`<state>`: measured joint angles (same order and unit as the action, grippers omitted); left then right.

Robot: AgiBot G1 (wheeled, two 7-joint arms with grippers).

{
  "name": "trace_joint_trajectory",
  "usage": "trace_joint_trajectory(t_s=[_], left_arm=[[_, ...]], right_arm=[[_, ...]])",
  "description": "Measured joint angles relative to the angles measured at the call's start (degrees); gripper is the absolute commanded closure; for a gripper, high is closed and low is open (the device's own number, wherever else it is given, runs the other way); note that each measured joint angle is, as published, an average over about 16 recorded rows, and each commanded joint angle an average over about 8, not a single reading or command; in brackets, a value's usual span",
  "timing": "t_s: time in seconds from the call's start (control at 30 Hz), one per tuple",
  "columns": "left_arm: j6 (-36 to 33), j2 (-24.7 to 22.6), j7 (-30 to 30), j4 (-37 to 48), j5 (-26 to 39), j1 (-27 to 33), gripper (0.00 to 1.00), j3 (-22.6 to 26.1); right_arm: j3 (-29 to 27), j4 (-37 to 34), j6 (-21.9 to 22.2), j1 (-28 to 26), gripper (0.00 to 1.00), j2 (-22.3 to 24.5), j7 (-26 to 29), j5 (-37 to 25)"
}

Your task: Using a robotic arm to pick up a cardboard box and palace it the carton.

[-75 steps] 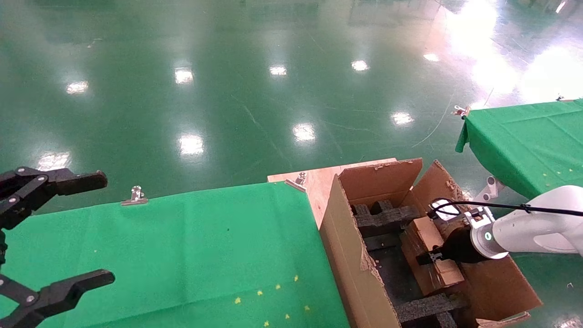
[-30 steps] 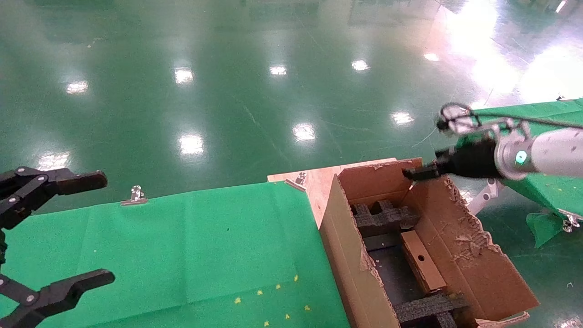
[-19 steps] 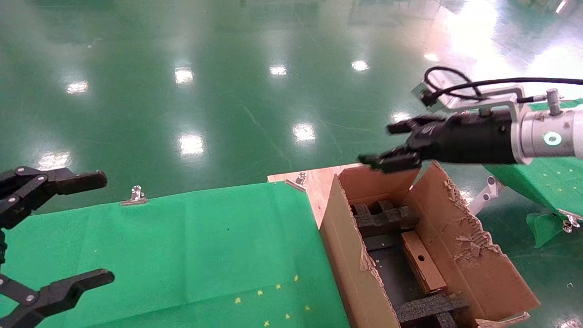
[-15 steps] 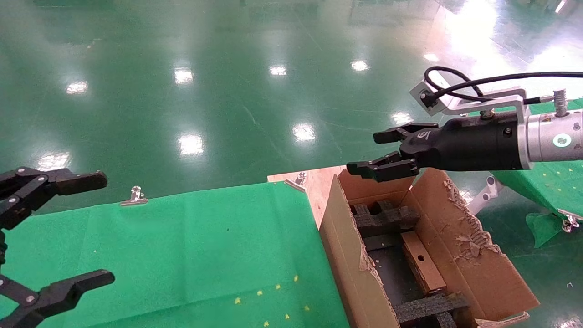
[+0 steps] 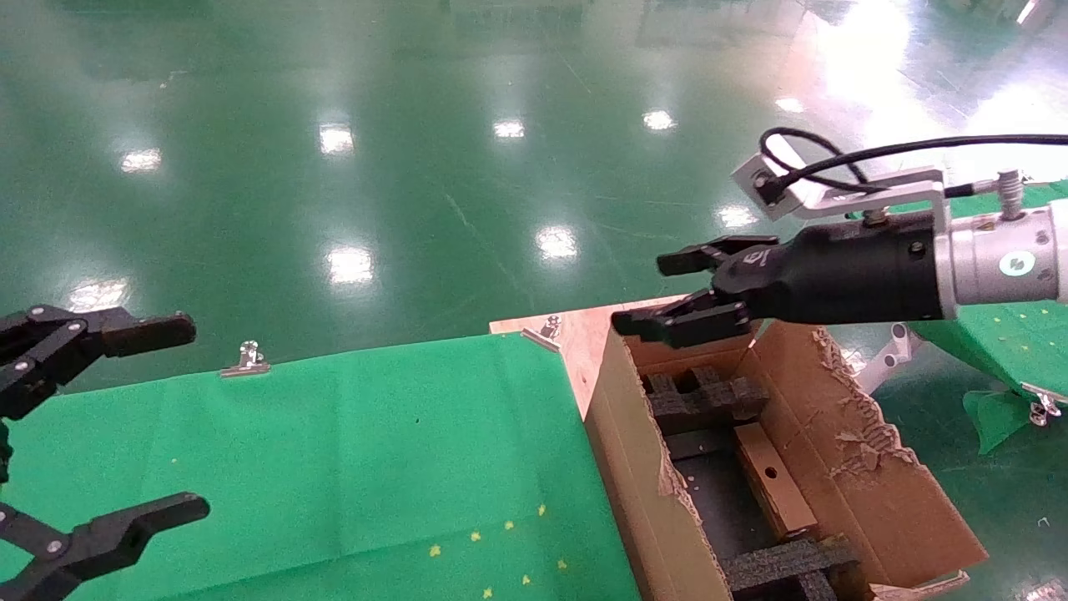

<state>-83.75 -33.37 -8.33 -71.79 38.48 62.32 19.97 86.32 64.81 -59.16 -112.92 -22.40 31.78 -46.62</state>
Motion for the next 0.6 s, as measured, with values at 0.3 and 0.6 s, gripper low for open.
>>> trace_joint_trajectory(t_s=[0.3, 0.6], left_arm=[[0.00, 0.00, 0.00, 0.00, 0.00, 0.00, 0.00, 0.00], [0.00, 0.00, 0.00, 0.00, -0.01, 0.00, 0.00, 0.01]], right_arm=[[-11.20, 1.44, -4.29, 8.14, 0.00, -1.98, -3.38, 0.77], [-22.74, 2.87, -8.63, 16.57, 0.00, -4.06, -6.82, 1.55]])
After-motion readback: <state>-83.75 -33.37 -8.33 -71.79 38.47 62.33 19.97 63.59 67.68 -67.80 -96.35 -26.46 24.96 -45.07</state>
